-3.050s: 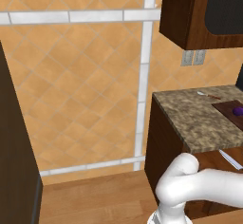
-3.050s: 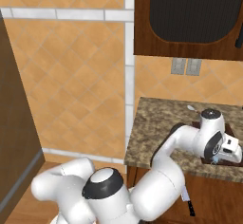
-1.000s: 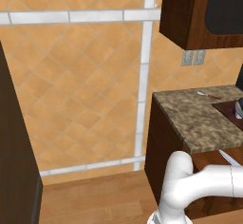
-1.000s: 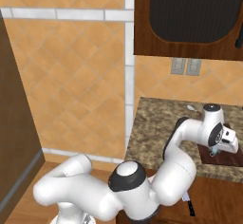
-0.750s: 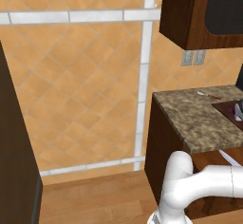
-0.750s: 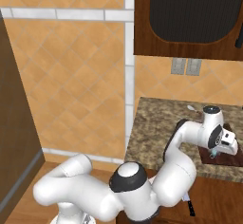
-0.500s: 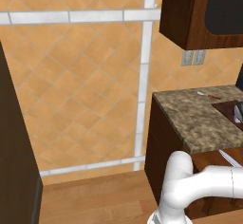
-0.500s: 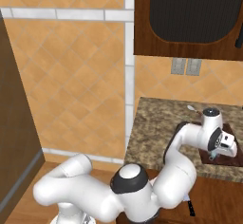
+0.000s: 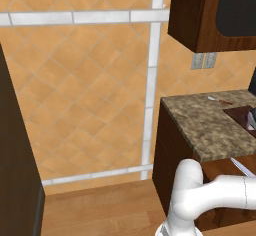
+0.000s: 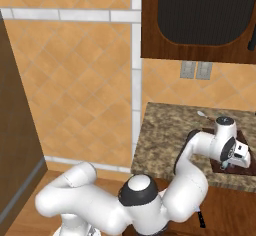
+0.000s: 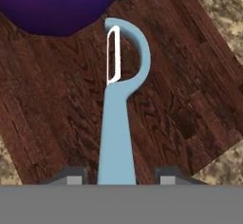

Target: Place the appropriate cutting tool for cutting the eggplant skin on the cutting board.

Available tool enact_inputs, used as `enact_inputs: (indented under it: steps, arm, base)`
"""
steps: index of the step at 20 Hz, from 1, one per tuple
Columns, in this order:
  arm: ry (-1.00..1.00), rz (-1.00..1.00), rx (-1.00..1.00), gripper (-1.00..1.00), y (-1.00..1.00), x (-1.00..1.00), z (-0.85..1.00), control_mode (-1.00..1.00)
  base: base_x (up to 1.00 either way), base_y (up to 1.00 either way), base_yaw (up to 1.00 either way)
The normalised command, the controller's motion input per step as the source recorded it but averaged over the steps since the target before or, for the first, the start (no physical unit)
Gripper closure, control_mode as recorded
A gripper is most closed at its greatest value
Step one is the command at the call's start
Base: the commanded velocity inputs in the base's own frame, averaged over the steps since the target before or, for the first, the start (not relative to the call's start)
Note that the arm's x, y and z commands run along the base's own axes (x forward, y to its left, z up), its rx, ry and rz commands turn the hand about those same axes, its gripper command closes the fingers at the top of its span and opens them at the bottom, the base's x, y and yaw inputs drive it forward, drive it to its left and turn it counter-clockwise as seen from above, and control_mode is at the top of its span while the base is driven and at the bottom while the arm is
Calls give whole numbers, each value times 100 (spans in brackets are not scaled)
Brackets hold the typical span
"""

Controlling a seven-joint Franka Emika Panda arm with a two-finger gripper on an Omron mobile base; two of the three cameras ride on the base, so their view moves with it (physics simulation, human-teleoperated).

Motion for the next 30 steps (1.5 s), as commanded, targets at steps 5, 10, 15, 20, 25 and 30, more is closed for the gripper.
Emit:
enact_inputs:
  steps: [5,10,15,20,25,30]
  arm:
    - [0,0,11,-100,-31,-14,36,-100]
    - [0,0,4,-100,-11,-16,51,-100]
    - [-2,0,0,-100,0,-8,12,-100]
    - [0,0,-2,-100,14,-6,39,-100]
    - [0,0,-7,-100,30,-25,100,-100]
    - [-1,0,-1,-100,5,-10,26,-100]
  base:
    - [0,0,0]
    - [0,0,0]
    - [0,0,0]
    - [0,0,0]
    - [0,0,0]
    - [0,0,0]
